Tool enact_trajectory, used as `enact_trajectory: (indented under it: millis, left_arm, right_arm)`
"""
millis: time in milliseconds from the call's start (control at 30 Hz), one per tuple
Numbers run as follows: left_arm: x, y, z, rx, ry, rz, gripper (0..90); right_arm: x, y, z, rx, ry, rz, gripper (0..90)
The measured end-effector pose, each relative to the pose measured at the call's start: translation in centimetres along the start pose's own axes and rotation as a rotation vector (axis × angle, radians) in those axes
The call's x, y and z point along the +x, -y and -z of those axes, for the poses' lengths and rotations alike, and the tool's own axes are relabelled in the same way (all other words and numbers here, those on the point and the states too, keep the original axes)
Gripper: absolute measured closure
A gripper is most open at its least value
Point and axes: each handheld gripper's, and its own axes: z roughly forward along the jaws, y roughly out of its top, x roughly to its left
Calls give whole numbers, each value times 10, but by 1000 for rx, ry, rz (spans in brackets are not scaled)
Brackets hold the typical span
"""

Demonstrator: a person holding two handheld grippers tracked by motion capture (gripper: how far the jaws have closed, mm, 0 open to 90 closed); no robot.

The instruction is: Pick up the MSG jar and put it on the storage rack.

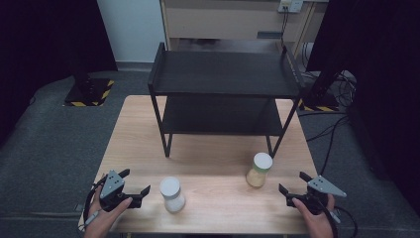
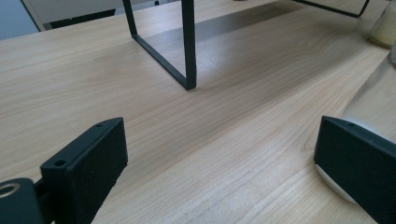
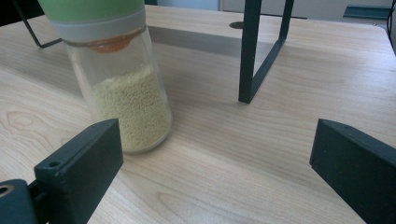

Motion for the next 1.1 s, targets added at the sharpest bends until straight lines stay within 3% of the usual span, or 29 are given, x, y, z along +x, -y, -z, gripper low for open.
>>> enact_trajectory:
  millis: [233, 467, 667, 867, 933, 1100]
  left_arm:
    - [5, 3, 4, -28, 36, 3, 14]
    - [10, 0, 5, -14, 101, -34, 15]
    - [12, 0, 5, -46, 162, -65, 14]
    - [17, -1, 7, -46, 206, -104, 16]
    - [18, -1, 7, -45, 213, -102, 16]
    - [21, -2, 7, -76, 275, -107, 15]
  right_arm:
    - [1, -2, -2, 0, -6, 6, 30]
    - [3, -2, -3, -1, -10, 7, 30]
    - [2, -2, -3, -1, -7, 6, 29]
    - [1, -2, -2, -1, -5, 3, 29]
    - [1, -2, -2, -3, -5, 3, 29]
    - [1, -2, -3, -2, -6, 4, 29]
